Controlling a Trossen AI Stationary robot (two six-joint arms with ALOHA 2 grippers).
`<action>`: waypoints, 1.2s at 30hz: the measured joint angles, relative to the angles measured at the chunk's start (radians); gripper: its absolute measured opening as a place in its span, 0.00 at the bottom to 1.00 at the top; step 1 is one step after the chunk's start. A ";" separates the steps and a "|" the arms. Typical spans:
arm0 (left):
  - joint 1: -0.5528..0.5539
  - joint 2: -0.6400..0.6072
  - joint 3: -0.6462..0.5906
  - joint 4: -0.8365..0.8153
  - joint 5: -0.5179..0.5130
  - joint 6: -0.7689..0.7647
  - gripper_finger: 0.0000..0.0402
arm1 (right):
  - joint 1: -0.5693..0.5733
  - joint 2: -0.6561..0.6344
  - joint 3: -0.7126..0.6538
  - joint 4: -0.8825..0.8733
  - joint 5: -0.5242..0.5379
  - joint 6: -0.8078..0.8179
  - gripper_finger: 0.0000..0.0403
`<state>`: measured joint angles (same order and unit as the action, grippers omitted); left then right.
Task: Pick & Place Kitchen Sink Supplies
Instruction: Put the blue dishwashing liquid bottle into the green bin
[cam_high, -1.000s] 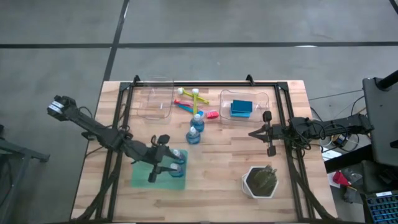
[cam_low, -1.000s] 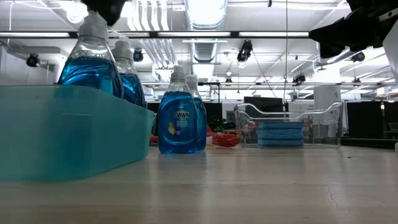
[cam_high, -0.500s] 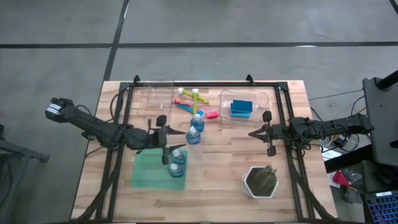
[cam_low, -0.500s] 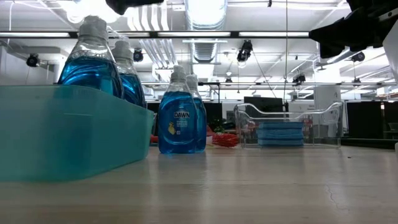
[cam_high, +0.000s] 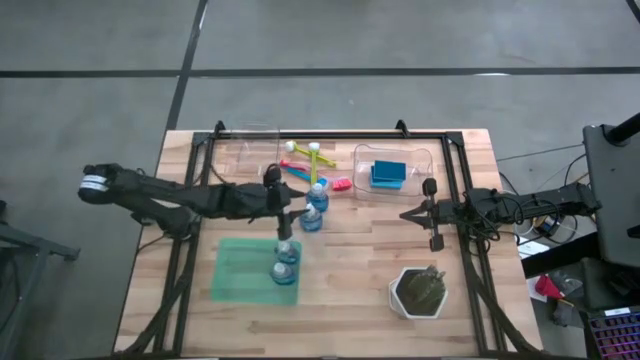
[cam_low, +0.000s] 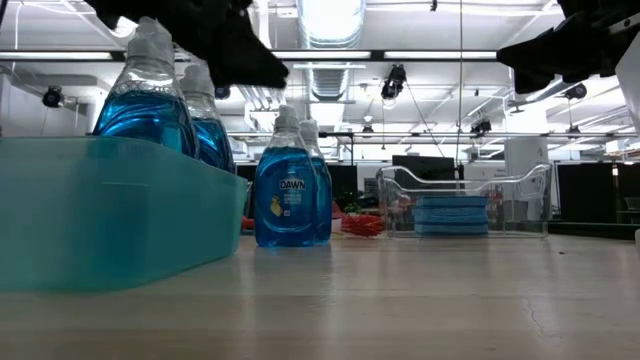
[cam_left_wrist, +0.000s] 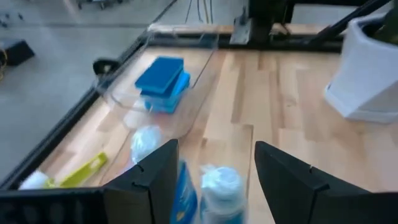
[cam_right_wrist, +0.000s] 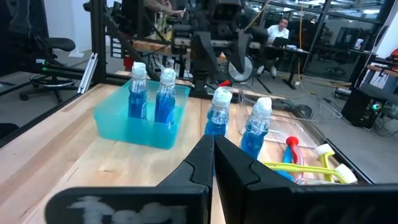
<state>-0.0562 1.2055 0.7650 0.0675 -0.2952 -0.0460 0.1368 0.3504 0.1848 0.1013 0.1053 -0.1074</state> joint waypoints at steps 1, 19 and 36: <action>0.009 0.012 0.000 0.000 0.009 -0.002 0.51 | 0.000 0.000 0.000 0.000 0.000 0.000 0.02; 0.034 0.179 0.000 0.020 0.047 -0.041 0.51 | 0.000 0.000 0.000 0.000 0.000 0.000 0.02; 0.033 0.095 -0.001 0.024 0.046 -0.016 0.31 | 0.000 0.000 0.000 0.000 0.000 0.002 0.02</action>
<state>-0.0228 1.3002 0.7639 0.0917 -0.2488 -0.0616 0.1369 0.3504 0.1848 0.1013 0.1054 -0.1055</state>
